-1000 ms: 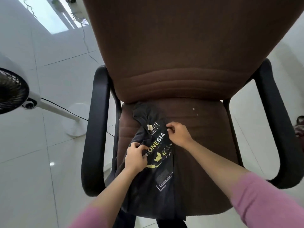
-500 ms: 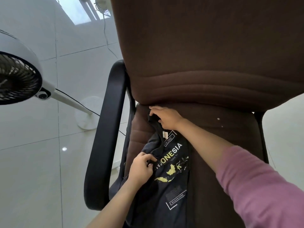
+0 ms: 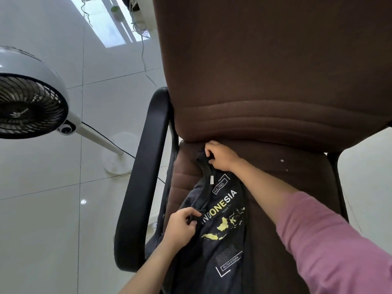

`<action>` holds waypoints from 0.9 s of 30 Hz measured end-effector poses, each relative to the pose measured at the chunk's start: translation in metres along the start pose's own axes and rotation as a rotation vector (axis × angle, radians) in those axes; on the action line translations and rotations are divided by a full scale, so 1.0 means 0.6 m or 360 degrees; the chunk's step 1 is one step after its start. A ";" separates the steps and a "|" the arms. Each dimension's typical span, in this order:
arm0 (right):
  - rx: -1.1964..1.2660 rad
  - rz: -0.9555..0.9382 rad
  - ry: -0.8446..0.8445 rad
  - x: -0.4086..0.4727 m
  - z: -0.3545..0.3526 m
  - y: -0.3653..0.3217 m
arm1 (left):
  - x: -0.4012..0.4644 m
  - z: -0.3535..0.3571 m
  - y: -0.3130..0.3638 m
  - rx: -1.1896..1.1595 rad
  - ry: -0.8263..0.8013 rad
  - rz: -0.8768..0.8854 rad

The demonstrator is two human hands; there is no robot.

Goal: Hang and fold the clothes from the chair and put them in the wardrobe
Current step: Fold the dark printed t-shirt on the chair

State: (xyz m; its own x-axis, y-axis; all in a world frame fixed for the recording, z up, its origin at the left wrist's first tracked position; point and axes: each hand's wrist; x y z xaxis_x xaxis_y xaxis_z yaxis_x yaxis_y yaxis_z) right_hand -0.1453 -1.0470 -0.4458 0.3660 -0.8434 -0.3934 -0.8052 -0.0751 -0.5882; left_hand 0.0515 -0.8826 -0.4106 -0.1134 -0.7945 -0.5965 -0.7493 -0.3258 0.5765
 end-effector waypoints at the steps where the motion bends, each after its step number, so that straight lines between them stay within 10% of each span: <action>1: 0.0043 0.0034 0.0017 -0.003 0.002 0.001 | -0.003 -0.001 -0.001 -0.0004 0.0000 -0.0009; 27: 0.0126 0.0009 0.0373 -0.349 -0.231 -0.100 | -0.126 -0.162 0.140 -0.0145 0.0284 0.0347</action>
State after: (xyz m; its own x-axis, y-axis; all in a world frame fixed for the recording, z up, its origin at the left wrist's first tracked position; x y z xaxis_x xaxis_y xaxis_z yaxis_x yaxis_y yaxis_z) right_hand -0.2383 -0.9398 -0.2300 0.2362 -0.9447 -0.2276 -0.7645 -0.0362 -0.6436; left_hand 0.0606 -0.9000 -0.2629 -0.1427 -0.9256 -0.3504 -0.6575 -0.1760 0.7326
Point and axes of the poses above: each hand's wrist, its own x-axis towards the middle knuckle, its own z-axis out of the palm, y = z × x, and after that the axes turned 1 degree about -x, right-handed
